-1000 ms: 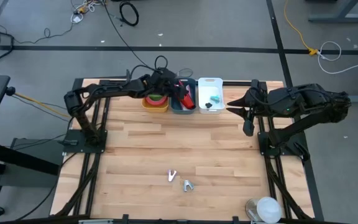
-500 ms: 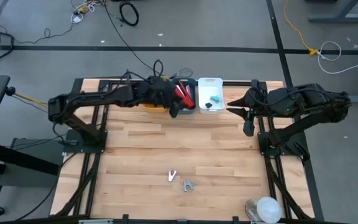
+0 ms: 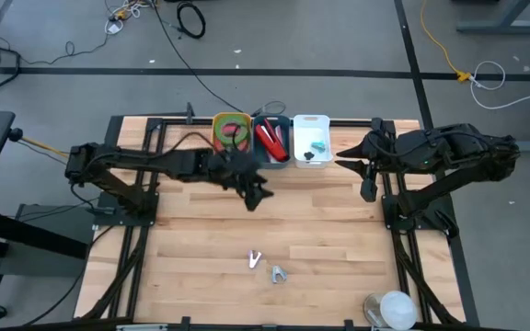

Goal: Pick and place Stapler, Stapler remover, tape
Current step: Put the purple staple remover into the white bin

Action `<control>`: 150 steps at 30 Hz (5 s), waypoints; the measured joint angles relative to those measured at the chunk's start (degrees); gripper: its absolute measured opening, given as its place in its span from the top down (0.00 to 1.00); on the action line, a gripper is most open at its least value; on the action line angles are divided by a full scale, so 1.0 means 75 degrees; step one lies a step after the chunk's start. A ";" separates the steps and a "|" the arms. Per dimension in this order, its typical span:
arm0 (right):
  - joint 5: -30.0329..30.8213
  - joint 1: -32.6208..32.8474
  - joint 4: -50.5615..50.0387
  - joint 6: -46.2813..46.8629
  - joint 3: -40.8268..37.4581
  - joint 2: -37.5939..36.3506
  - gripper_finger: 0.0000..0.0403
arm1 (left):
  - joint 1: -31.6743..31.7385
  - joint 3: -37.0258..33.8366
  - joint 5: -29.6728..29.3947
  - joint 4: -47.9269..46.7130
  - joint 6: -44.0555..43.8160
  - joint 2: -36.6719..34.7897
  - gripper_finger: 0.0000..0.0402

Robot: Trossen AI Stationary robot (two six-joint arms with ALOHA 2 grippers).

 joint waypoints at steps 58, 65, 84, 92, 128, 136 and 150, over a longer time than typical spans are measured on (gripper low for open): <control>-0.0617 0.0000 -0.0396 -0.0703 -0.0070 -0.0008 0.80 | -0.3064 0.0004 0.0030 -0.1390 -0.7328 0.2499 0.38; -0.0617 0.0001 -0.0428 -0.0756 -0.0070 -0.0008 0.80 | -0.3059 -0.0010 0.0011 -0.1267 -0.7526 0.2773 0.44; -0.0611 0.0003 -0.0396 -0.0846 -0.0070 -0.0005 0.80 | -0.3047 0.0000 -0.0198 -0.1365 -0.7405 0.2824 0.48; -0.0602 0.0003 -0.0391 -0.0869 -0.0070 -0.0005 0.80 | -0.3000 0.0005 -0.0374 -0.1478 -0.7462 0.2914 0.48; -0.0608 0.0003 -0.0434 -0.0922 -0.0070 -0.0008 0.80 | -0.2831 0.0003 0.0130 -0.1285 -0.7858 0.3357 0.56; -0.0608 0.0002 -0.0434 -0.0922 -0.0070 -0.0005 0.80 | -0.2831 0.0003 0.0136 -0.1248 -0.7864 0.3357 0.68; -0.0614 0.0000 -0.0431 -0.0919 -0.0070 -0.0005 0.80 | -0.2828 0.0003 0.0171 -0.1220 -0.7861 0.3357 0.88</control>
